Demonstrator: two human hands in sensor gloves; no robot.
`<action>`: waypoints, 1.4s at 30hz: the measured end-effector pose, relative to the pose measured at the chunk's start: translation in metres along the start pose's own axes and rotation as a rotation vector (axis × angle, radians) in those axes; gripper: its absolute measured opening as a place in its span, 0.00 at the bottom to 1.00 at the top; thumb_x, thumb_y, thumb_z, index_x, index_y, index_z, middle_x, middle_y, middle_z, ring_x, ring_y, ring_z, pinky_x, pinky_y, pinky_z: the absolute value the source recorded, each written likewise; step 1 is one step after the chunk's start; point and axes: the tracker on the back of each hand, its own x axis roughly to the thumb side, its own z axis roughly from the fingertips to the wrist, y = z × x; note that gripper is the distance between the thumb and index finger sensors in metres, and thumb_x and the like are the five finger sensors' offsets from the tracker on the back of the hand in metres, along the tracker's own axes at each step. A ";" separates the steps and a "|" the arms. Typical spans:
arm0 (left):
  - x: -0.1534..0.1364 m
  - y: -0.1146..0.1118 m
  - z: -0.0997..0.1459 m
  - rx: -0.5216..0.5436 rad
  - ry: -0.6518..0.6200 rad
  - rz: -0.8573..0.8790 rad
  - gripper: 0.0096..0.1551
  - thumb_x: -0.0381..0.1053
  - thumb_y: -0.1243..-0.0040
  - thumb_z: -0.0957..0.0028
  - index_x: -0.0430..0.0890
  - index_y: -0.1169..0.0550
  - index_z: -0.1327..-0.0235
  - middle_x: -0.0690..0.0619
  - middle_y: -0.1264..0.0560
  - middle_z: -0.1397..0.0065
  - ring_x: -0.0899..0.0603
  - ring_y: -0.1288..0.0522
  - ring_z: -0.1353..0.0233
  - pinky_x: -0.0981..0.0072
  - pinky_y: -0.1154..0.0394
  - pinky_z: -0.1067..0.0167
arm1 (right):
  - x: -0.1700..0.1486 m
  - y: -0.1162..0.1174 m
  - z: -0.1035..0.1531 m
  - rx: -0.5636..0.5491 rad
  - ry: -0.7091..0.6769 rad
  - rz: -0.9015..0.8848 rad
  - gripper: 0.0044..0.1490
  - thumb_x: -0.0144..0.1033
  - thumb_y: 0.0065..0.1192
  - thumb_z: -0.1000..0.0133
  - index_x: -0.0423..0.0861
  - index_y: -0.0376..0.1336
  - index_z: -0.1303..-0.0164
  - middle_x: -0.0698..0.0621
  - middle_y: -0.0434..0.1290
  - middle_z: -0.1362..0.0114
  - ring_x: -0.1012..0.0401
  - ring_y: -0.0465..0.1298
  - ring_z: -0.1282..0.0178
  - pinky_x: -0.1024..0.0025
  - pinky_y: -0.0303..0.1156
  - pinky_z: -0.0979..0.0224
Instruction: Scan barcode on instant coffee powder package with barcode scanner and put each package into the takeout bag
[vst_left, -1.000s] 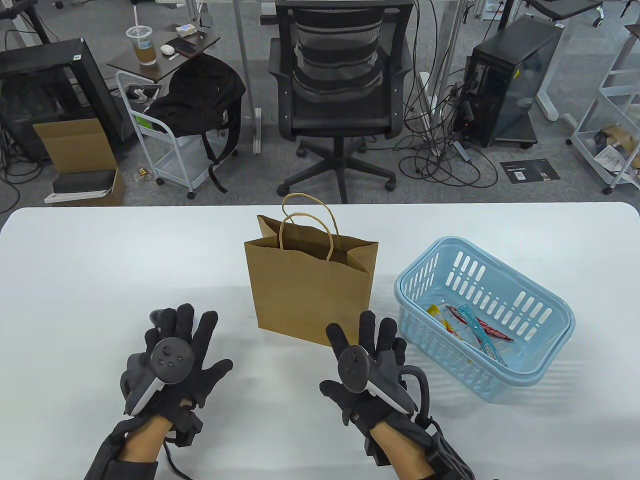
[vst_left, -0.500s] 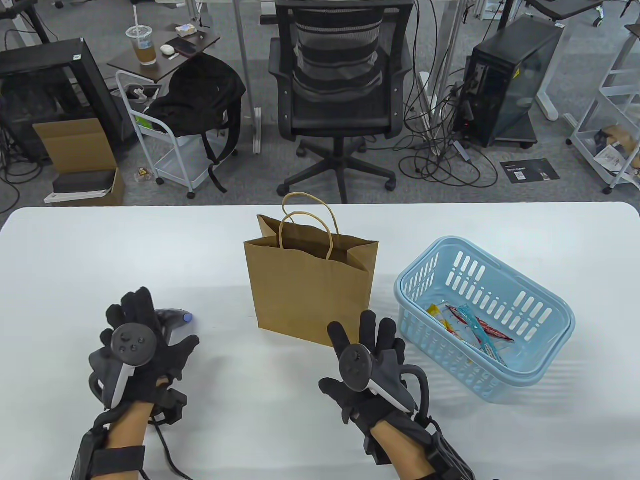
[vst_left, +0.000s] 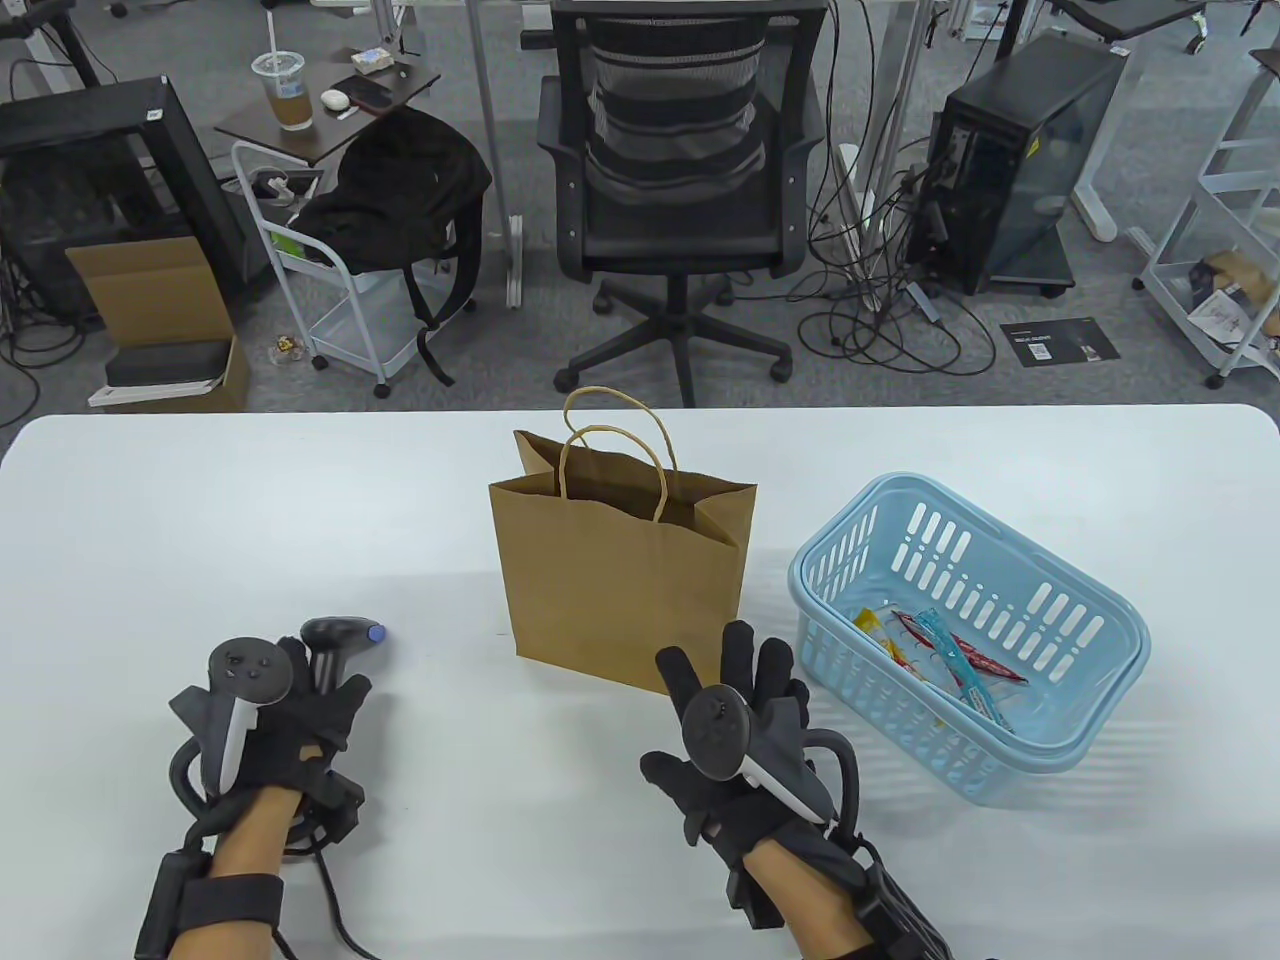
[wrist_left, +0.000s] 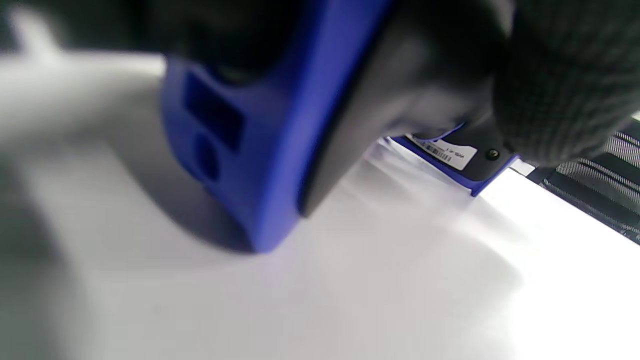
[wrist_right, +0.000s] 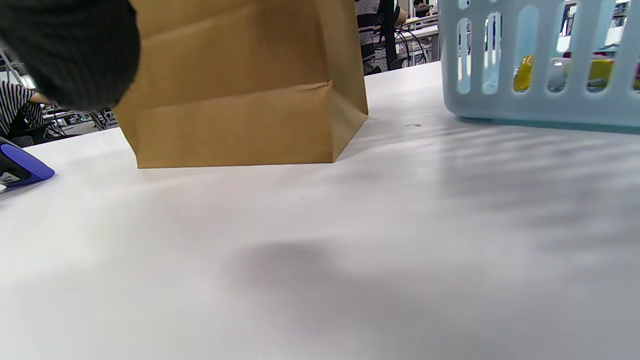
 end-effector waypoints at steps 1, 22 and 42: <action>-0.001 -0.001 -0.001 -0.023 -0.004 0.034 0.51 0.77 0.33 0.59 0.60 0.35 0.23 0.61 0.25 0.29 0.48 0.25 0.32 0.56 0.29 0.29 | 0.000 0.000 0.000 0.000 0.002 -0.003 0.63 0.70 0.65 0.48 0.72 0.29 0.18 0.43 0.15 0.17 0.34 0.26 0.16 0.33 0.37 0.15; 0.016 0.021 0.033 -0.062 -0.447 0.592 0.39 0.69 0.24 0.63 0.56 0.29 0.44 0.64 0.15 0.50 0.53 0.10 0.57 0.62 0.15 0.56 | -0.005 -0.004 -0.001 -0.018 0.018 -0.042 0.62 0.70 0.64 0.47 0.71 0.28 0.18 0.42 0.15 0.17 0.34 0.28 0.16 0.34 0.38 0.15; 0.025 0.002 0.031 -0.485 -0.679 0.909 0.37 0.69 0.34 0.47 0.54 0.30 0.30 0.61 0.16 0.39 0.55 0.08 0.58 0.65 0.11 0.56 | -0.005 -0.004 -0.001 -0.028 0.015 -0.034 0.62 0.69 0.64 0.47 0.73 0.28 0.19 0.42 0.16 0.16 0.34 0.28 0.16 0.34 0.39 0.15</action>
